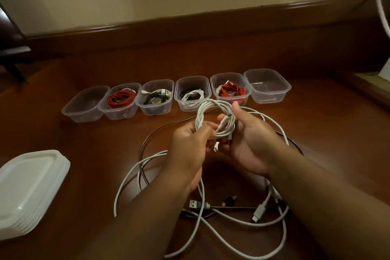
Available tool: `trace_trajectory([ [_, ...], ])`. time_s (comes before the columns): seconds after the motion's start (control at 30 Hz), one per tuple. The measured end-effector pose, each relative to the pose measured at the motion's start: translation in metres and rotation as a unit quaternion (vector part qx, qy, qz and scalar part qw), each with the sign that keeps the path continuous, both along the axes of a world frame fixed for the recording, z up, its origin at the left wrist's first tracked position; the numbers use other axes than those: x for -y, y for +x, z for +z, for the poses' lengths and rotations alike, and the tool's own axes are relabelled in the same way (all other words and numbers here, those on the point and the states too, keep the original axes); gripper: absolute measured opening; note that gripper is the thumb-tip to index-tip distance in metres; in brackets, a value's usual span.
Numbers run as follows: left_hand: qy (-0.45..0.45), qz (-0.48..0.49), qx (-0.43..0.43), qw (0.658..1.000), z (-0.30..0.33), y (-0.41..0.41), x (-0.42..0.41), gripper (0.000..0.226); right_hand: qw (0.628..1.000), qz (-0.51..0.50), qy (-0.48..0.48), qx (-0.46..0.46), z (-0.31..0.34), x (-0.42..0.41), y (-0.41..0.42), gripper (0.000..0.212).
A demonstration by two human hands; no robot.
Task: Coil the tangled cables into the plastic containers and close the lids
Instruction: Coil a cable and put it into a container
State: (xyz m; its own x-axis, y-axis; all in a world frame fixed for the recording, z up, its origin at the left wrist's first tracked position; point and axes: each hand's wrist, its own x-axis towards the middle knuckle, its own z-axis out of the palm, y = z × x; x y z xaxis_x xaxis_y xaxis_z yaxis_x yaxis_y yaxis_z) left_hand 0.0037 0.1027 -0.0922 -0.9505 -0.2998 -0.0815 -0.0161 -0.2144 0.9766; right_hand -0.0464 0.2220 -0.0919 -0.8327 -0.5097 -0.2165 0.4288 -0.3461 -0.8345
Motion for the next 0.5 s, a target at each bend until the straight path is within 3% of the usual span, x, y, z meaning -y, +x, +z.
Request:
trace_trajectory([
  [0.1, -0.086, -0.030, -0.030, 0.995, -0.003, 0.001, 0.005, 0.024, 0.991, -0.025, 0.082, -0.108, 0.002, 0.000, 0.006, 0.043],
  [0.17, -0.143, -0.036, -0.046, 0.988, -0.006, 0.001, 0.008, 0.030, 0.943, -0.042, 0.256, -0.211, 0.002, -0.002, 0.006, 0.023],
  [0.23, -0.164, -0.052, -0.042, 0.984, -0.008, 0.002, 0.008, 0.037, 0.897, -0.045, 0.355, -0.260, 0.000, -0.005, 0.001, 0.013],
  [0.4, -0.167, -0.048, -0.054, 0.983, -0.004, 0.005, 0.007, 0.033, 0.875, 0.017, 0.390, -0.286, 0.003, -0.009, 0.002, 0.015],
  [0.5, -0.278, -0.009, -0.088, 0.957, -0.003, 0.002, 0.015, 0.017, 0.871, 0.038, 0.387, -0.300, 0.003, -0.012, 0.004, 0.012],
])
